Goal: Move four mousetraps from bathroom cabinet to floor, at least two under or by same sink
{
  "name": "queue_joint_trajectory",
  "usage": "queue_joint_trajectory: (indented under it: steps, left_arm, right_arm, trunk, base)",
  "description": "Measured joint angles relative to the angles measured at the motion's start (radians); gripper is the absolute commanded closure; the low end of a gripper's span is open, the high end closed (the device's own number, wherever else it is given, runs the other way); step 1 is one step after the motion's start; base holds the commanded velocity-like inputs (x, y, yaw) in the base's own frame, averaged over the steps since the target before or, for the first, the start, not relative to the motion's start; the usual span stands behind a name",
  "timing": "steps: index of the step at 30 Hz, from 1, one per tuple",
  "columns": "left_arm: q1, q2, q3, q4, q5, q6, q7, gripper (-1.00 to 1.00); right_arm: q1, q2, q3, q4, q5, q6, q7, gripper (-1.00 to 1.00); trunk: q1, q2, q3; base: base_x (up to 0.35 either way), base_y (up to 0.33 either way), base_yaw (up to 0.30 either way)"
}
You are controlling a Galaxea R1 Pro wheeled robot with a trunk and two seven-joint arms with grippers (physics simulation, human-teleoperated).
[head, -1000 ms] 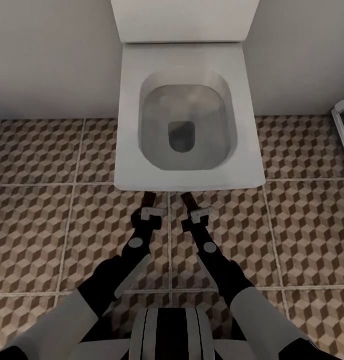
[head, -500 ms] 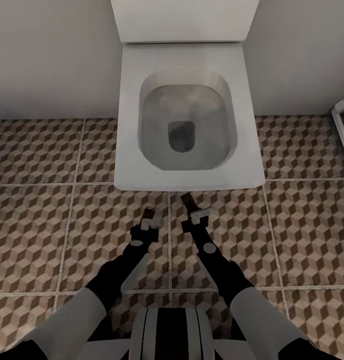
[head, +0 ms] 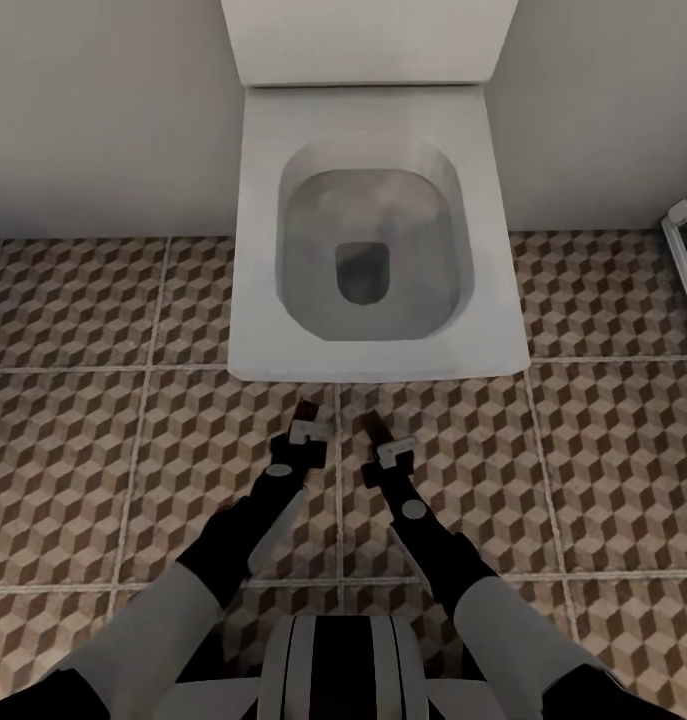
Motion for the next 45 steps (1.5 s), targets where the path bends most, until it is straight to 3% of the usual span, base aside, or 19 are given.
queue_joint_trajectory:
  steps: [7, 14, 21, 45]
  left_arm:
    - [-0.034, -0.027, 0.001, -0.098, -0.046, 0.108, 0.0, 1.0]
    - [-0.039, -0.033, 0.004, -0.091, -0.101, 0.126, 0.0, 1.0]
    - [-0.039, -0.014, -0.004, -0.08, -0.111, 0.124, -0.002, 1.0]
    - [-0.039, 0.006, -0.037, -0.056, -0.111, 0.108, -0.004, 1.0]
  right_arm:
    - [-0.025, 0.002, 0.002, 0.034, 0.003, 0.003, 0.001, 1.0]
    - [-0.033, 0.002, -0.001, 0.043, -0.007, -0.052, 0.004, 1.0]
    - [-0.033, 0.002, -0.001, 0.043, -0.01, -0.102, 0.006, 1.0]
    - [-0.033, -0.001, -0.001, 0.037, -0.009, -0.109, 0.008, 1.0]
  trunk:
    - [0.0, 0.0, 0.0]
    - [0.0, 0.0, 0.0]
    - [0.0, 0.0, 0.0]
    - [0.0, 0.0, 0.0]
  base:
    - [0.0, 0.0, 0.0]
    - [0.0, 0.0, 0.0]
    - [0.0, 0.0, 0.0]
    - [0.0, 0.0, 0.0]
